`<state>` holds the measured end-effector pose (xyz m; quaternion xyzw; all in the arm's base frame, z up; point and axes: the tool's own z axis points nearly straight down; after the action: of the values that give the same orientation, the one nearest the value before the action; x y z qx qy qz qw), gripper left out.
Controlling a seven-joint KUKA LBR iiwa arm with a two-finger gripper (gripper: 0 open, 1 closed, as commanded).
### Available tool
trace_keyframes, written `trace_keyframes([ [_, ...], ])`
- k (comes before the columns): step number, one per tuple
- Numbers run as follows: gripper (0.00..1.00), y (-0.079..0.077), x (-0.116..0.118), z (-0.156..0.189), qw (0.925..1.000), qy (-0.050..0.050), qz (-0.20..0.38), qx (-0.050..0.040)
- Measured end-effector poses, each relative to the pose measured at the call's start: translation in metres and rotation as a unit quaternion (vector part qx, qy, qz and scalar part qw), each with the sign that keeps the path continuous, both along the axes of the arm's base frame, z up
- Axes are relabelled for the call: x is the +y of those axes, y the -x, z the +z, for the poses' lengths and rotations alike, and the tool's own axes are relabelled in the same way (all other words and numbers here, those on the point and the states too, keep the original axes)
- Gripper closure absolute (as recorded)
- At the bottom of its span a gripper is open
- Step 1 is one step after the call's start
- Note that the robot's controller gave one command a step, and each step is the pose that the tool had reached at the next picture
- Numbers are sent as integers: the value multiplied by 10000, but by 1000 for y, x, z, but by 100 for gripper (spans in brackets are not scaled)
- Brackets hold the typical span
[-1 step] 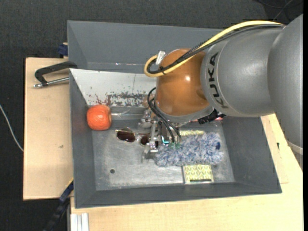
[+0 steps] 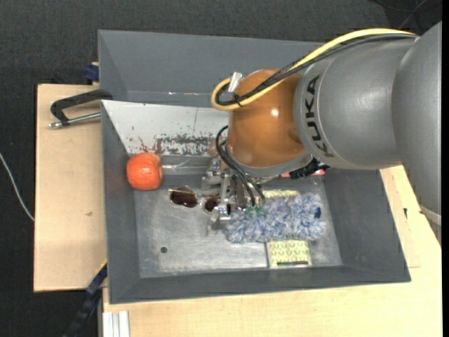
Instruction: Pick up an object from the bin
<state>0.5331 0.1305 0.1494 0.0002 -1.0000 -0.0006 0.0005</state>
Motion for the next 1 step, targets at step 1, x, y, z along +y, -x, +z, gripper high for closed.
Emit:
trace_keyframes([
  [1, 0, -21, -67, -62, 9999, -4, 145, -23],
])
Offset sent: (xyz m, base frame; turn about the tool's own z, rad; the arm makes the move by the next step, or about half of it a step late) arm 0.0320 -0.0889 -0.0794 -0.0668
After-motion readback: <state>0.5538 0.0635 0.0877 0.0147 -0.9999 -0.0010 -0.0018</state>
